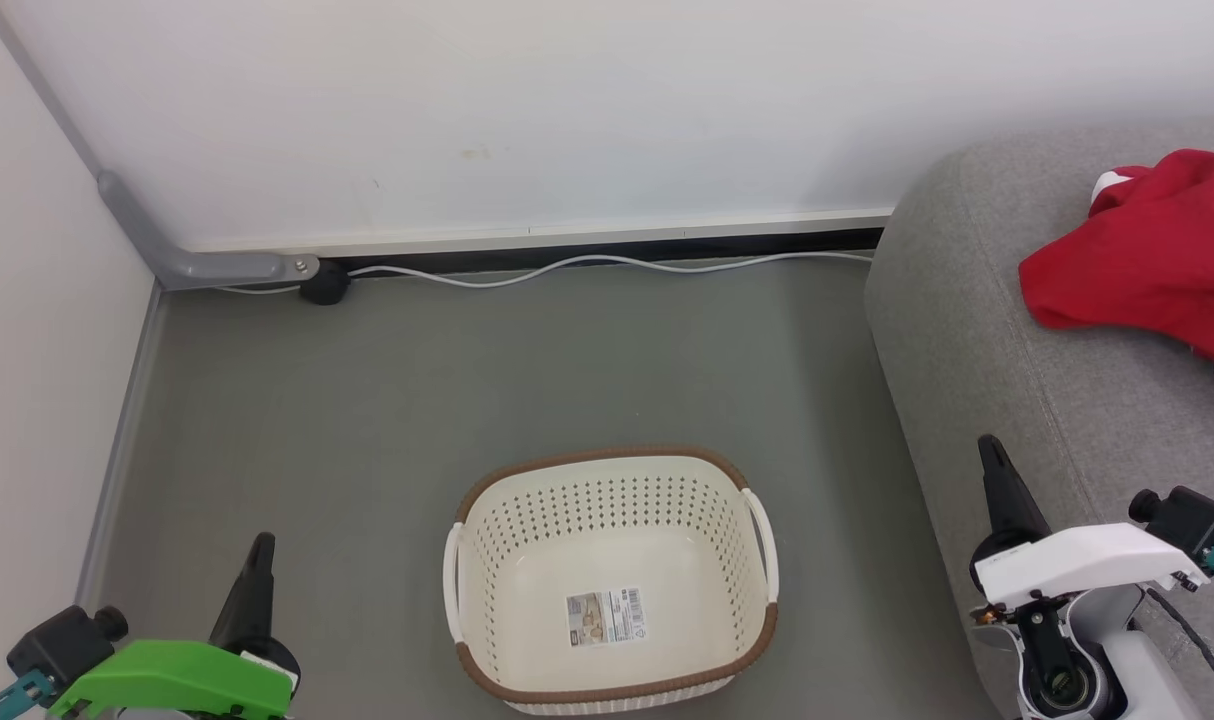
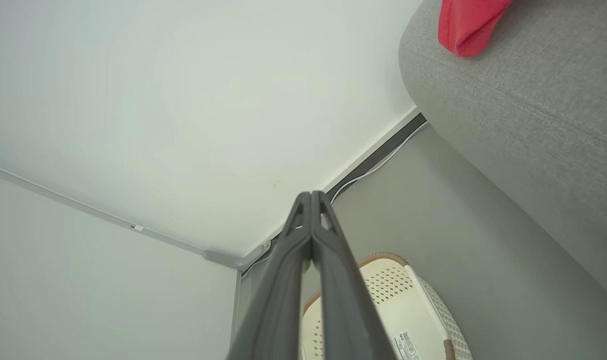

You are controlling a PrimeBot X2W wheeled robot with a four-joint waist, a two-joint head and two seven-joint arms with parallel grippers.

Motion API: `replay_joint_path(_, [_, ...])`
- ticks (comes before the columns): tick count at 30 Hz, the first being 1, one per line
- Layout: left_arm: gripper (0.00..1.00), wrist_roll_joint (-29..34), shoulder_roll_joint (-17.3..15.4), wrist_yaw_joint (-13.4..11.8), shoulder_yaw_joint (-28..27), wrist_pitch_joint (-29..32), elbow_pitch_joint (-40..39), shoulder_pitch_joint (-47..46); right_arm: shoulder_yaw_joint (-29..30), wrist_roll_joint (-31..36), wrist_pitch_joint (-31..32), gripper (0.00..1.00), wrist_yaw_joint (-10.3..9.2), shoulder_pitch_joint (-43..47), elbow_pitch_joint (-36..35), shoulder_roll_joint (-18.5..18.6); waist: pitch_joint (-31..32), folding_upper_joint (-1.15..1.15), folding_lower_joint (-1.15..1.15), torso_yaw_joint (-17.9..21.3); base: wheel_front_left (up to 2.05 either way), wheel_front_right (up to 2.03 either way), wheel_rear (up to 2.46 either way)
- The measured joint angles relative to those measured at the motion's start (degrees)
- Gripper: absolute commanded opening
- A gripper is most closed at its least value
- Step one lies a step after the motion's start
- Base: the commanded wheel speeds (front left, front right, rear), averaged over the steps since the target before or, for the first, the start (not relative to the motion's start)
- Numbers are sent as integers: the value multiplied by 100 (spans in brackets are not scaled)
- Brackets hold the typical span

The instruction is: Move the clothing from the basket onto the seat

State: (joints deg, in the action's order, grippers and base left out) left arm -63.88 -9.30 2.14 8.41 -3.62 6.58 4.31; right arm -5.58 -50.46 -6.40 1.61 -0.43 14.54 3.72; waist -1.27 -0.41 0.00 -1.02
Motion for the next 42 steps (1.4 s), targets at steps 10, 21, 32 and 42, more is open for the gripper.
replay_joint_path(10, [0, -563, 104, 88, -181, 121, 154, -110, 185, -815, 203, 0, 90, -27, 7, 9, 20, 0, 0, 19, 0, 0, 0])
replay_joint_path(21, [0, -1195, 208, 165, -410, 310, 345, -255, 393, -1782, 419, 0, 197, -85, 30, 13, 45, 0, 0, 42, 0, 0, 0])
replay_joint_path(32, [0, -1771, 319, 267, -594, 455, 499, -394, 577, -2590, 598, 0, 298, -149, 59, 20, 65, 0, 0, 61, 0, 0, 0])
replay_joint_path(42, [0, -2309, 402, 341, -782, 595, 650, -506, 756, -3403, 766, 0, 393, -179, 74, 33, 85, 0, 0, 80, 0, 0, 0])
